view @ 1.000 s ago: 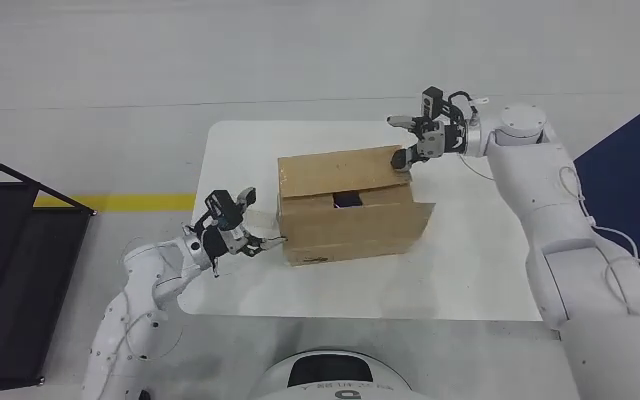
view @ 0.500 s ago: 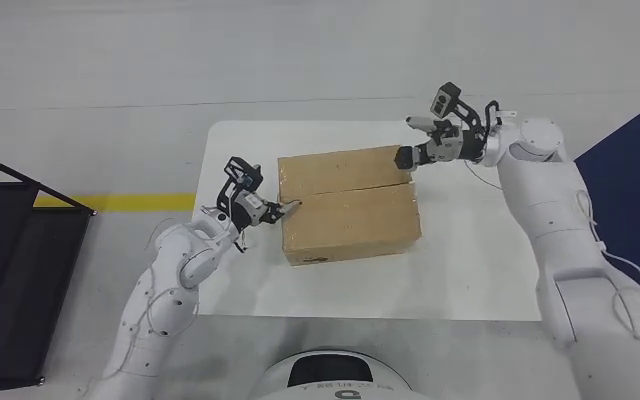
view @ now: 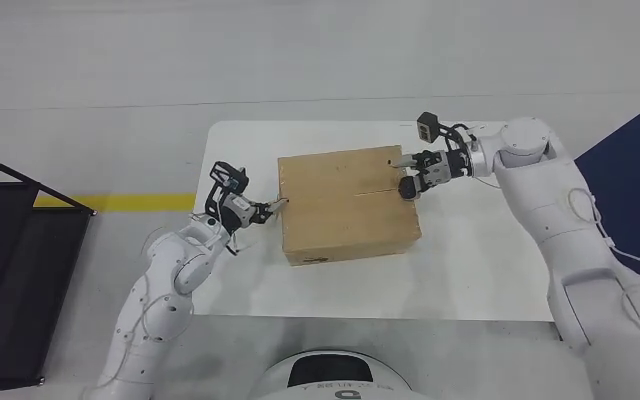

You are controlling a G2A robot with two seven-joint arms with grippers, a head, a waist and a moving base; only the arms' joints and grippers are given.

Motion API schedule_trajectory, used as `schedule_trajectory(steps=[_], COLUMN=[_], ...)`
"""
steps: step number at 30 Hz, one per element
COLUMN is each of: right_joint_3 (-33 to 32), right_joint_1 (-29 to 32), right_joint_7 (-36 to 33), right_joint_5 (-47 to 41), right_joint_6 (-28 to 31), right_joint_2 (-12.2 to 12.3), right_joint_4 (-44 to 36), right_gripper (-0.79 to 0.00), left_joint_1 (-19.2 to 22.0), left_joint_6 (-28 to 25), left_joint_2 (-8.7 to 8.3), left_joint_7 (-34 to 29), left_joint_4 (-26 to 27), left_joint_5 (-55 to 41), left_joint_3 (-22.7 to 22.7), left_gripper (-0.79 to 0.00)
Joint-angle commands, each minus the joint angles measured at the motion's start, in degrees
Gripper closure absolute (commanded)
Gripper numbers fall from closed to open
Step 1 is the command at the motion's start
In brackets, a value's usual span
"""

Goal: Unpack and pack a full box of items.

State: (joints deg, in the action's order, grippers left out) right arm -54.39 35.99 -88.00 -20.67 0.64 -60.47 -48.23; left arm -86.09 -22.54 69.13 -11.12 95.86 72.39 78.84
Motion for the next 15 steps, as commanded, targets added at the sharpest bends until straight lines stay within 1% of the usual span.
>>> schedule_trajectory(steps=[1, 6, 10, 12, 15], right_joint_3=[0.54, 0.77, 0.77, 0.77, 0.77], right_joint_1=[-0.66, -1.14, -1.14, -1.14, -1.14], right_joint_7=[0.0, 0.0, 0.0, 0.0, 0.0], right_joint_5=[-0.35, -0.67, -0.67, -0.67, -0.67], right_joint_6=[-0.03, 0.27, 0.27, 0.27, 0.27], right_joint_2=[-0.03, -0.06, -0.06, -0.06, -0.06], right_joint_4=[-0.01, -0.16, -0.16, -0.16, -0.16], right_gripper=[-0.785, -0.785, -0.785, -0.785, -0.785], left_joint_1=[-1.15, -4.52, -7.2, -8.21, -8.72], left_joint_6=[0.94, 3.79, 2.88, 3.14, 3.85], left_joint_2=[-0.19, -0.65, -1.04, -1.09, -0.93], left_joint_7=[0.63, 1.79, 4.16, 5.3, 6.91], left_joint_4=[-0.03, 0.79, 0.63, 0.34, 0.0], left_joint_5=[1.26, 7.84, 12.84, 13.96, 12.56], left_joint_3=[0.86, 1.78, 1.39, 0.93, 0.15], left_gripper=[-0.785, -0.785, -0.785, -0.785, -0.785])
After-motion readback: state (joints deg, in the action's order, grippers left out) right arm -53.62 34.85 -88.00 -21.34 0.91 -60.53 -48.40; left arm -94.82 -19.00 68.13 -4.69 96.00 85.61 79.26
